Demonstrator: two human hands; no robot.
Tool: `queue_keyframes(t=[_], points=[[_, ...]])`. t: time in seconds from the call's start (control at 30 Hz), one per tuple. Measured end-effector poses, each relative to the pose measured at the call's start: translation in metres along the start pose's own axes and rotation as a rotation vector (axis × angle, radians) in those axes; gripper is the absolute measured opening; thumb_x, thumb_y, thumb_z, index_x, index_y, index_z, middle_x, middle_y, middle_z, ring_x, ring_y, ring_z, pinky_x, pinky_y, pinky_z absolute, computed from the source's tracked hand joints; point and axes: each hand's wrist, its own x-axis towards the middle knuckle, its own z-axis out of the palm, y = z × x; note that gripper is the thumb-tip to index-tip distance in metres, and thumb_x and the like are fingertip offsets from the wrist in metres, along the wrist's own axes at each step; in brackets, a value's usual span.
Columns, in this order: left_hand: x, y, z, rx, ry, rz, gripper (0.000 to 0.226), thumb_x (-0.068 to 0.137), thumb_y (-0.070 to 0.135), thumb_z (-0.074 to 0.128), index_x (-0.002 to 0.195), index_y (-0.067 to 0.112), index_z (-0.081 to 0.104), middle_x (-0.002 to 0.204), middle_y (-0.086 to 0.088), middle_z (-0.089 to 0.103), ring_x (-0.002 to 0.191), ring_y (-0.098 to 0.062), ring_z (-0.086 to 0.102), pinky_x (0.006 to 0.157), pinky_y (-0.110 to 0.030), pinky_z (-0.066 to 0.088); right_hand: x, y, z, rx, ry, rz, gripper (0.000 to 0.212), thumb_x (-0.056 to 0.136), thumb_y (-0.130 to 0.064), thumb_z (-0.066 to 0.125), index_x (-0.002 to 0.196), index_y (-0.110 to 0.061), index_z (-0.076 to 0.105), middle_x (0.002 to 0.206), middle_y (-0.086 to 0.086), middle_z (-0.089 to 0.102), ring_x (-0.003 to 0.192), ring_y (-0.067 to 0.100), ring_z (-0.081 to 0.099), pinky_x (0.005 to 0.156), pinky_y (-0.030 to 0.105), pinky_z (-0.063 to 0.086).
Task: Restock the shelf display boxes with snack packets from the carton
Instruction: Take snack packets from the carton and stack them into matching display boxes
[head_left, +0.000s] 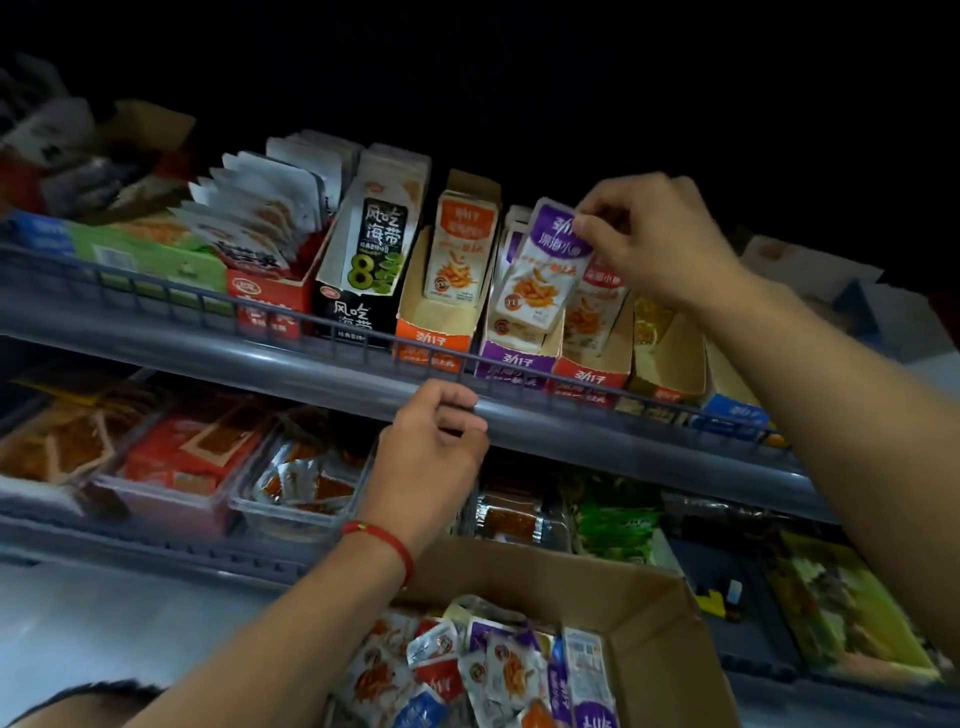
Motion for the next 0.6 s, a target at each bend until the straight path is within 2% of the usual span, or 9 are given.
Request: queue_keyframes(t=[0.1, 0.23, 0.4, 0.6], points=[[0.001, 0.004, 0.0, -0.024, -0.001, -0.02, 0.026, 0.09, 0.005, 0.065, 0.1, 0.028, 0.061, 0.09, -0.001, 0.07, 0.08, -0.024, 0.071, 0.074, -0.05, 0.061, 0.004, -0.004, 0.018, -0.079, -0.036, 0.001, 0.022, 0.102, -0.037, 0.056, 0.118, -0.025, 0.066, 0.115, 0.001, 0.07, 0.105, 0.02, 0.065, 0.083, 0.045, 0.058], [0.001, 0.007, -0.002, -0.041, -0.01, -0.032, 0.026, 0.09, 0.004, 0.064, 0.101, 0.028, 0.06, 0.093, -0.001, 0.07, 0.08, -0.023, 0.071, 0.076, -0.047, 0.062, 0.001, -0.007, 0.033, -0.153, -0.059, -0.014, 0.024, 0.102, -0.036, 0.057, 0.119, -0.021, 0.067, 0.116, 0.005, 0.07, 0.106, 0.025, 0.066, 0.081, 0.046, 0.058], [0.0, 0.008, -0.003, -0.035, -0.022, -0.036, 0.027, 0.09, 0.005, 0.065, 0.102, 0.029, 0.06, 0.093, 0.002, 0.07, 0.082, -0.021, 0.071, 0.078, -0.046, 0.062, 0.004, 0.0, 0.043, -0.183, -0.019, 0.014, 0.031, 0.1, -0.036, 0.06, 0.124, -0.018, 0.066, 0.122, 0.006, 0.066, 0.11, 0.025, 0.063, 0.081, 0.04, 0.053], [-0.001, 0.007, -0.002, -0.023, -0.029, -0.04, 0.028, 0.09, 0.006, 0.065, 0.102, 0.03, 0.059, 0.091, 0.004, 0.07, 0.08, -0.019, 0.071, 0.077, -0.046, 0.062, 0.011, 0.005, 0.055, -0.138, 0.021, 0.081, 0.039, 0.094, -0.037, 0.069, 0.13, -0.023, 0.062, 0.128, 0.007, 0.06, 0.116, 0.024, 0.059, 0.088, 0.045, 0.056]])
